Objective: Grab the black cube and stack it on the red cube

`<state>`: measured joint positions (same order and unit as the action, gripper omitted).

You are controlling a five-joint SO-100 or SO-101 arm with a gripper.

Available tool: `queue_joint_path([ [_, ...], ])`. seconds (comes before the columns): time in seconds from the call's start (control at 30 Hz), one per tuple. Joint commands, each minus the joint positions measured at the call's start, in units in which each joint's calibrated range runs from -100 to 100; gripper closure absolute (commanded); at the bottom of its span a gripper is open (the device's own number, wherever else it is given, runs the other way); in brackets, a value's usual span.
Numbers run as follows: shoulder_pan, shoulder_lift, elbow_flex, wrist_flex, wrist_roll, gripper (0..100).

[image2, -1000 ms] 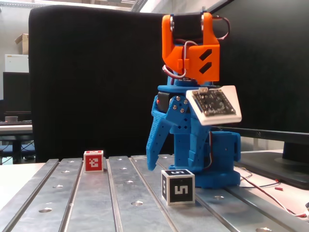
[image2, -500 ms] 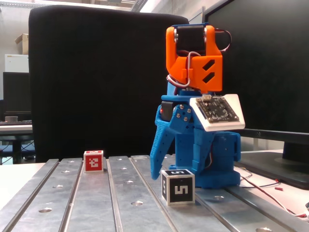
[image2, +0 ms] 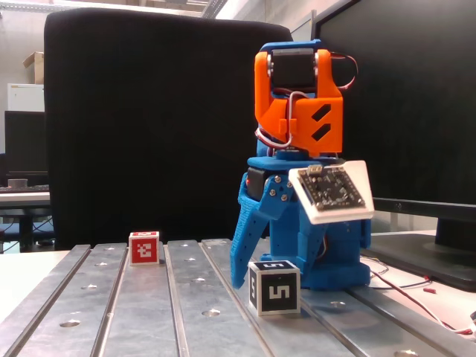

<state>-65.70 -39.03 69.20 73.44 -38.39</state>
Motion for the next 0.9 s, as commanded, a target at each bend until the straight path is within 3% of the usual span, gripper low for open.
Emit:
queue_joint_path([
  [0.0, -0.2, 0.3, -0.1, -0.8, 0.3, 72],
  [0.87, -0.3, 0.3, 2.0, -3.3, 0.3, 72],
])
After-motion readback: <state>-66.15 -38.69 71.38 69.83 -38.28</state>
